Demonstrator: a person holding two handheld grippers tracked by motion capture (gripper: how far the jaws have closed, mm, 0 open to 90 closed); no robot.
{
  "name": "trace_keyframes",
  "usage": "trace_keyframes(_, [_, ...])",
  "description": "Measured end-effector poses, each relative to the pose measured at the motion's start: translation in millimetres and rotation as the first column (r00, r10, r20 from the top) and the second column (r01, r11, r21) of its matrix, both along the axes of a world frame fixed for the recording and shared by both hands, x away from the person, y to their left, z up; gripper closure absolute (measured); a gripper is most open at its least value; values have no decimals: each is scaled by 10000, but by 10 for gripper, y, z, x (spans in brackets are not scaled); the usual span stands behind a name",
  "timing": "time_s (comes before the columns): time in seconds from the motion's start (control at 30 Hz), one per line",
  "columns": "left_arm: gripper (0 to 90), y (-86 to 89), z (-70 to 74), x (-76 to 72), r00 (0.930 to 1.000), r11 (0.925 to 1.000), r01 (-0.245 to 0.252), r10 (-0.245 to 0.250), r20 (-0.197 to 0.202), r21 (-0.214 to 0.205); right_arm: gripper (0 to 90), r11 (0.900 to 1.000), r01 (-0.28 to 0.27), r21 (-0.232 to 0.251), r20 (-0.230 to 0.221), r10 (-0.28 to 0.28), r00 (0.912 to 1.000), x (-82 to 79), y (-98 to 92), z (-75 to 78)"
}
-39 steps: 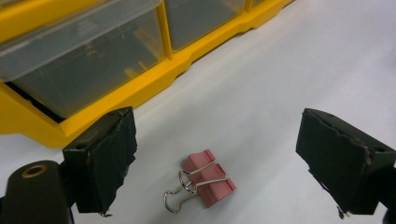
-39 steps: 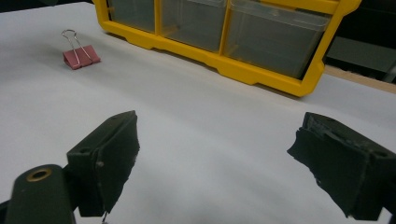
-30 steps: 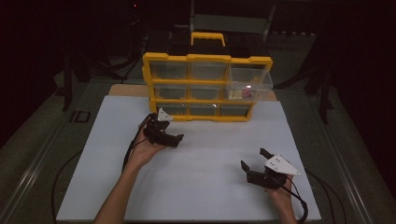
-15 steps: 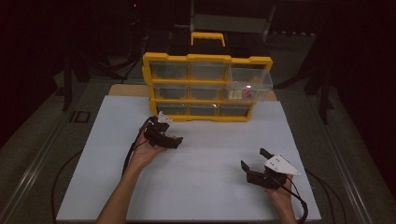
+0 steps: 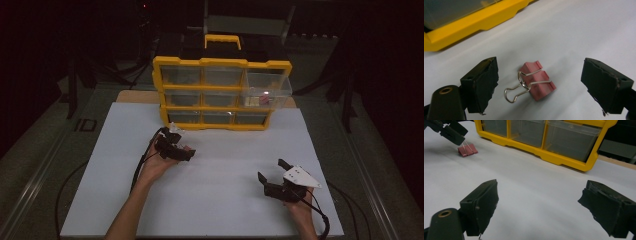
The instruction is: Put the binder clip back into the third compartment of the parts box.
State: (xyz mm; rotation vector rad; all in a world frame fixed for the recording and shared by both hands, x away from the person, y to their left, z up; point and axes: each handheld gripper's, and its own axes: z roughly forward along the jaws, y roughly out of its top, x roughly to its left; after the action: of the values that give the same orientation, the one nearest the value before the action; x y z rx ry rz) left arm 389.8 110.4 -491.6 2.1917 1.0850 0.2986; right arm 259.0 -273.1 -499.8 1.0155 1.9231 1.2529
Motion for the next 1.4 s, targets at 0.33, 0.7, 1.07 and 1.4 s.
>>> trace_keyframes(0.33, [257,8,-86,3,9996,9999,-78,81,-260,121,125,10000,2,3,-2,-2,10000,2,1,-1])
trace_keyframes(0.7, [594,25,-86,-1,9990,10000,-18,19,-455,25,125,10000,10,-1,1,-10,10000,1,-1,0])
trace_keyframes(1.07, [854,20,-23,-31,9987,9972,315,-341,-374,-683,125,10000,14,-16,-3,-14,10000,1,0,0])
trace_keyframes(1.4, [893,-12,8,-71,9964,9941,822,-833,-125,-709,125,10000,3,-15,1,-3,10000,1,0,0])
